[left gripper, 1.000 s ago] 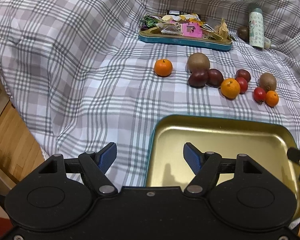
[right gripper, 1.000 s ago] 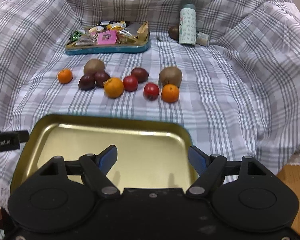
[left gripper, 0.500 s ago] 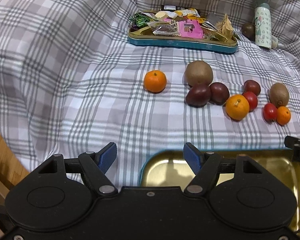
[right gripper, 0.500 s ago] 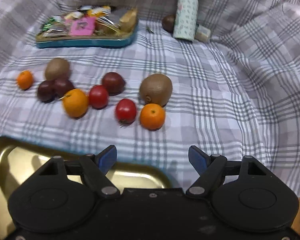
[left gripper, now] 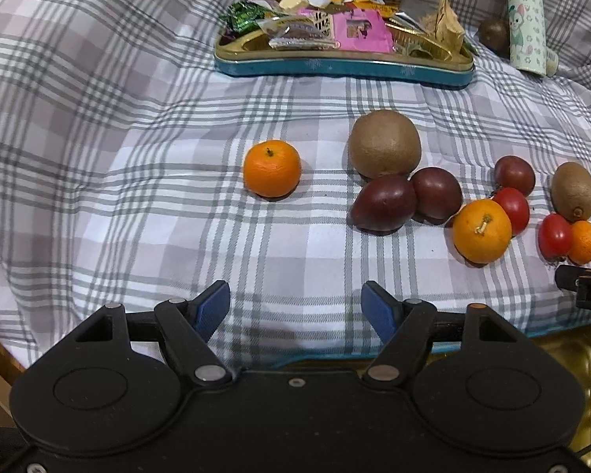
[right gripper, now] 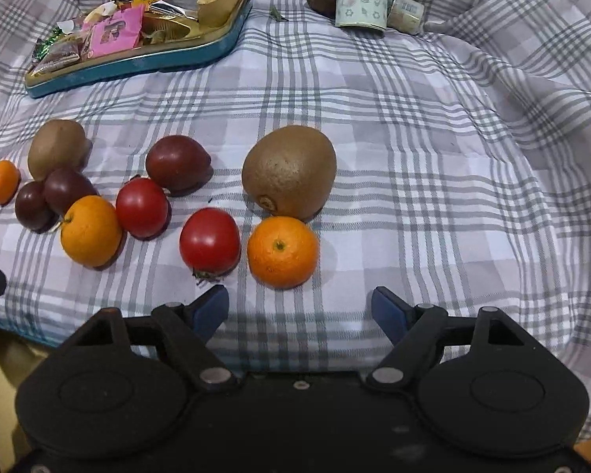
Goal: Organize fruits
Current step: 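Move the right gripper to an orange while the left gripper approaches a purple passion fruit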
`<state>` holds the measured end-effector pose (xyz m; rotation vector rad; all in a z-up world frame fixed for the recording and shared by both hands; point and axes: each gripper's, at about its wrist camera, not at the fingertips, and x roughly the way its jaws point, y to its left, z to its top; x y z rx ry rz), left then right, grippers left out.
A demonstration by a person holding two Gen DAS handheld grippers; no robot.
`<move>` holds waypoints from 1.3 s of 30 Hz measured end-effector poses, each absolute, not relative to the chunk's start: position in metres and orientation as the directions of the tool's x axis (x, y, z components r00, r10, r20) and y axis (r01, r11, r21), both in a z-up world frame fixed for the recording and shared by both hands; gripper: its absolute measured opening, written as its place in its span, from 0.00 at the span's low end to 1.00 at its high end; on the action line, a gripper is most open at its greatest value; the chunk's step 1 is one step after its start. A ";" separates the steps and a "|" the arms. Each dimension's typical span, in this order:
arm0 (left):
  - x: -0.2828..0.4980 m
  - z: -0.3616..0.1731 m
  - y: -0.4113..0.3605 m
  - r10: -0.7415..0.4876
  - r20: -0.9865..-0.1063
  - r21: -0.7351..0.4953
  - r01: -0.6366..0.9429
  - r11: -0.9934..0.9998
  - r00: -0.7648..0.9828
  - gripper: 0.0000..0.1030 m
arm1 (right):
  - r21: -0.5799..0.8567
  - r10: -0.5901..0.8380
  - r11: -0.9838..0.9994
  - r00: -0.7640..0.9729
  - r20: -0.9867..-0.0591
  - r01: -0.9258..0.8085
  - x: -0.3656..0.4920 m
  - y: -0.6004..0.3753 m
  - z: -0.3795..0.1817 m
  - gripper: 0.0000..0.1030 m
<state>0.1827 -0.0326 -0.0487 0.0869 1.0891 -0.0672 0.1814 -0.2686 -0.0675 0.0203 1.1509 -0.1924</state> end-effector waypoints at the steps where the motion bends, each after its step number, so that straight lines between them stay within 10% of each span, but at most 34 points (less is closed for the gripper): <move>1: 0.185 -0.050 -0.032 -0.012 -0.890 0.035 0.096 0.995 0.457 0.72 | -0.081 -0.140 0.983 0.392 -0.909 0.163 0.183 -0.269 -0.068 0.84; 24: 0.196 -0.066 -0.032 -0.002 -0.882 0.046 0.091 0.995 0.471 0.82 | -0.060 -0.133 0.981 0.413 -0.901 0.184 0.187 -0.281 -0.075 0.99; 39: 0.193 -0.062 -0.033 -0.036 -0.875 0.018 0.107 0.994 0.483 0.69 | -0.112 -0.177 0.982 0.540 -0.823 0.151 0.183 -0.260 -0.065 0.47</move>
